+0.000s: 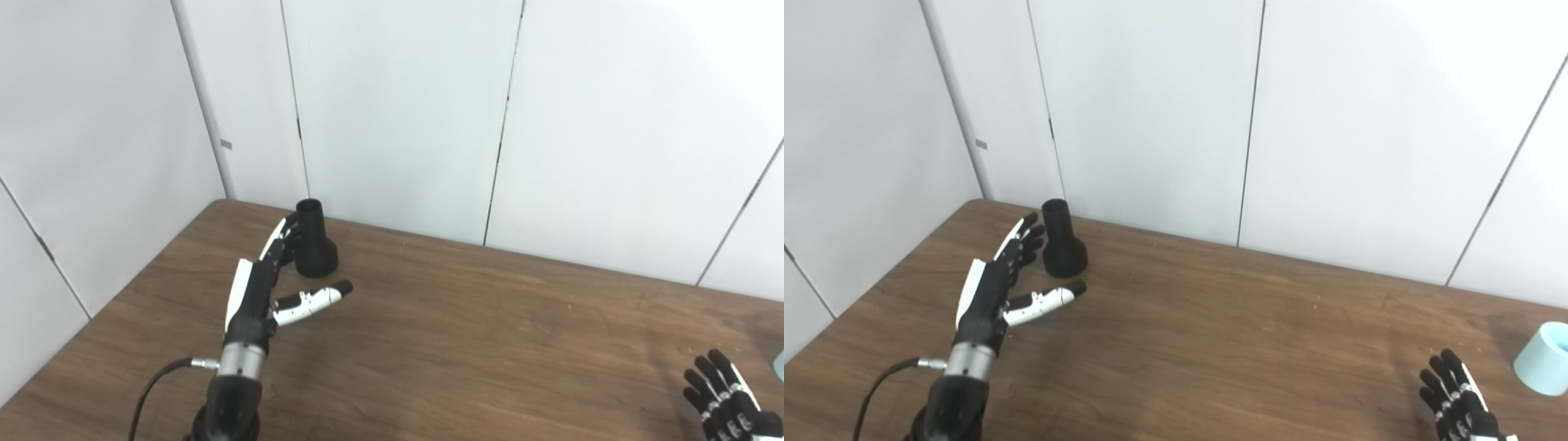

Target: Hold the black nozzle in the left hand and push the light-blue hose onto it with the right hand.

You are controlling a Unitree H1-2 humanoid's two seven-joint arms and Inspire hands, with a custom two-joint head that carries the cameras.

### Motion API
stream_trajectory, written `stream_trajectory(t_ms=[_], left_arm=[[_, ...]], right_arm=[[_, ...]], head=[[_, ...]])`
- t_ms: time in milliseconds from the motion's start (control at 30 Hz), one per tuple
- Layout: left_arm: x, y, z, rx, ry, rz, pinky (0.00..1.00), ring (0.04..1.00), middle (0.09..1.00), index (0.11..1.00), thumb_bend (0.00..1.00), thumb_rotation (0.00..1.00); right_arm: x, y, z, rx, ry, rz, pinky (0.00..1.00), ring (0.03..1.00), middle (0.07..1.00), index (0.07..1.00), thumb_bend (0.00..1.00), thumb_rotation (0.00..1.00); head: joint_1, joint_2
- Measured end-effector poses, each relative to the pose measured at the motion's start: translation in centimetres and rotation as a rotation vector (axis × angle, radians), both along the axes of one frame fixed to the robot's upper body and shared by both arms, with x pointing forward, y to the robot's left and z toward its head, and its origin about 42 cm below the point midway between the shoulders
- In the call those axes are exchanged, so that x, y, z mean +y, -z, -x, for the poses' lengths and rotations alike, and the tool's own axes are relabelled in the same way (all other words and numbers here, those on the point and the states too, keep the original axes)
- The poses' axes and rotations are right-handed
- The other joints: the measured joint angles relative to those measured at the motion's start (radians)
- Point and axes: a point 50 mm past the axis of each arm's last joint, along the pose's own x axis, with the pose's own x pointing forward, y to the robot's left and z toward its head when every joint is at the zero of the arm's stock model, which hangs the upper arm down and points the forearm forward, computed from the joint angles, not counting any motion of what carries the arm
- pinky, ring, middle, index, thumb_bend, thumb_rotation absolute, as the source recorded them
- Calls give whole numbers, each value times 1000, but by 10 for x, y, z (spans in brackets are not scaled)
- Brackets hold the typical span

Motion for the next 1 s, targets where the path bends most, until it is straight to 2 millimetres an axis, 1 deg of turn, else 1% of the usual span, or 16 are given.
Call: stream_trajectory(t_ms=[133,200,233,333,433,467,533,600,767,900,1000], left_arm=[[12,-6,-18,-5,-29,-18,879,897,911,886,916,174],[24,-2,-30,38,-68,-81,883,897,910,886,921,176],[31,-2,-32,60,-86,-124,892,899,911,886,924,180],[48,-9,-38,98,-130,-274,920,919,918,889,950,227],[58,-17,-48,140,-179,-396,925,927,920,892,972,270],[60,-19,-51,154,-187,-425,926,928,920,893,975,276],[63,-22,-56,174,-206,-483,966,926,923,900,972,302],[63,-22,-62,198,-216,-536,993,924,924,912,966,352],[71,-10,-71,287,-242,-616,1000,945,937,930,956,429],[75,-5,-77,340,-247,-619,1000,960,949,938,963,459],[73,-5,-83,370,-216,-589,1000,970,960,942,948,543]], right_arm=[[1,-1,-1,3,-4,-2,906,925,931,940,627,1000],[1,-1,-1,7,-7,-3,901,921,926,936,629,1000],[2,-1,-2,9,-8,-3,898,920,925,936,628,1000],[1,0,-1,14,-9,2,891,915,923,935,627,1000],[0,0,0,17,-11,6,889,913,923,935,622,1000],[0,0,-1,16,-14,7,889,913,923,935,621,1000],[0,0,-1,16,-24,9,895,914,922,935,619,1000],[0,0,-1,16,-25,9,900,916,922,936,616,1000],[1,0,-2,14,-29,8,901,917,920,934,615,1000],[0,0,-1,15,-28,9,899,917,919,933,617,1000],[0,0,-1,15,-29,10,896,917,918,933,619,1000]], head=[[2,6],[2,8],[2,8],[2,12],[0,12],[-2,14],[-2,15],[-2,17],[-2,17],[-3,18],[-3,18]])
